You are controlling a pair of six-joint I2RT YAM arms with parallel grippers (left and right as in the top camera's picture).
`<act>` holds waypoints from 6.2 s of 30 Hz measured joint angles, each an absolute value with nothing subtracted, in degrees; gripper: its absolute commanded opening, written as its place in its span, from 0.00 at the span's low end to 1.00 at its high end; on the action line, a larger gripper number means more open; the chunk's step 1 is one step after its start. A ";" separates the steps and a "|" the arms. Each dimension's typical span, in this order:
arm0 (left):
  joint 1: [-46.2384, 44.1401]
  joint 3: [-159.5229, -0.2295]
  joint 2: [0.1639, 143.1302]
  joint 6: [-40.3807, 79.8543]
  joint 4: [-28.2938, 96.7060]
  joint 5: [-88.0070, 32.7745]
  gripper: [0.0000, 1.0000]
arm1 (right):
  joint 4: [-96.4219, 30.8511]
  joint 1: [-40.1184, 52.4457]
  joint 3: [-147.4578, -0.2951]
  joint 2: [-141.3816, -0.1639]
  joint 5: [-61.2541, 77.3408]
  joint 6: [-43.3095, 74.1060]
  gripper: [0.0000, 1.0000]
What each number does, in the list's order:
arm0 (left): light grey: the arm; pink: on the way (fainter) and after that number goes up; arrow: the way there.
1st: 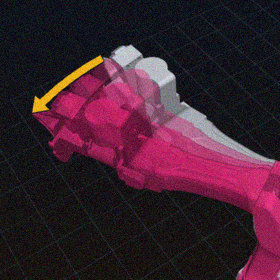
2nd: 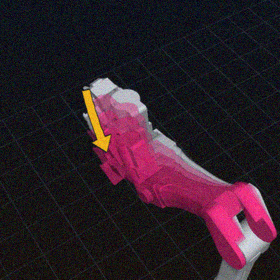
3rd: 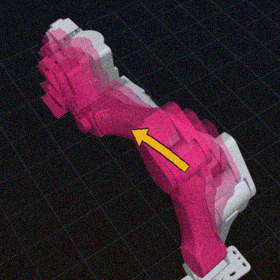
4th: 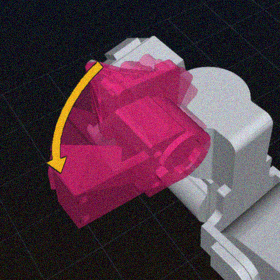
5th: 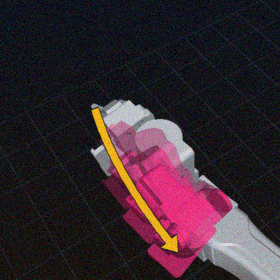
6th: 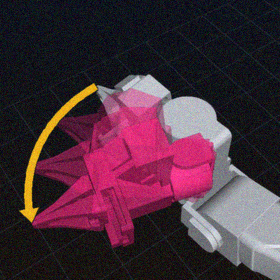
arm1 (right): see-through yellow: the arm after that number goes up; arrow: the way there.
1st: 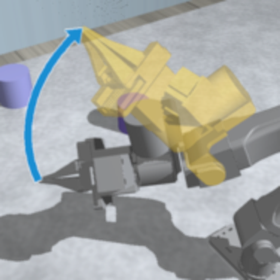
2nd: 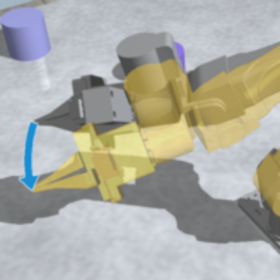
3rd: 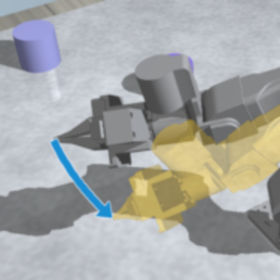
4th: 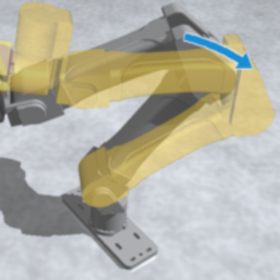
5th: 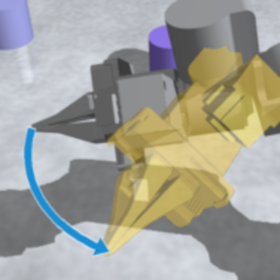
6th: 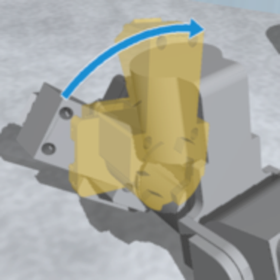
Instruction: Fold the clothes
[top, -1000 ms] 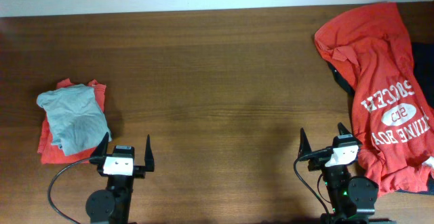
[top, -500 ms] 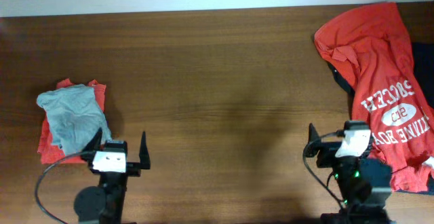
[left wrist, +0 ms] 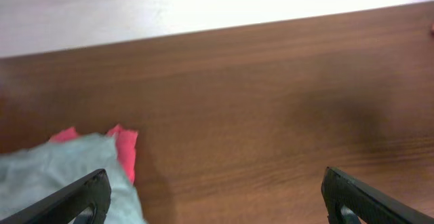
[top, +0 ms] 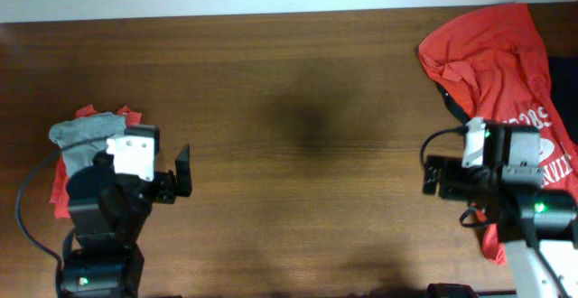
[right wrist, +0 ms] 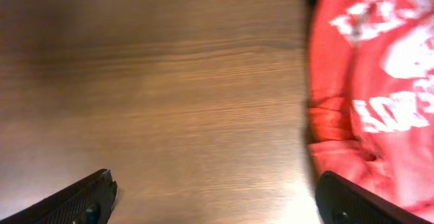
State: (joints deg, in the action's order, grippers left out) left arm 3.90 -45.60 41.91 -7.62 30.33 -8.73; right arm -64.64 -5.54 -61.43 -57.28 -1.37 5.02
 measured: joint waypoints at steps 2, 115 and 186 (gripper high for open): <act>3.90 -46.83 42.70 -7.60 30.09 -9.78 0.99 | -65.32 -8.67 -62.30 -58.78 -3.20 7.51 0.99; 3.86 -47.07 45.58 -7.22 27.51 -11.00 0.99 | -17.72 27.09 -82.41 -106.98 2.76 8.78 0.99; -35.24 -48.49 109.03 51.64 -19.18 -10.24 0.01 | -61.30 -18.79 -83.88 -96.60 5.50 8.56 0.99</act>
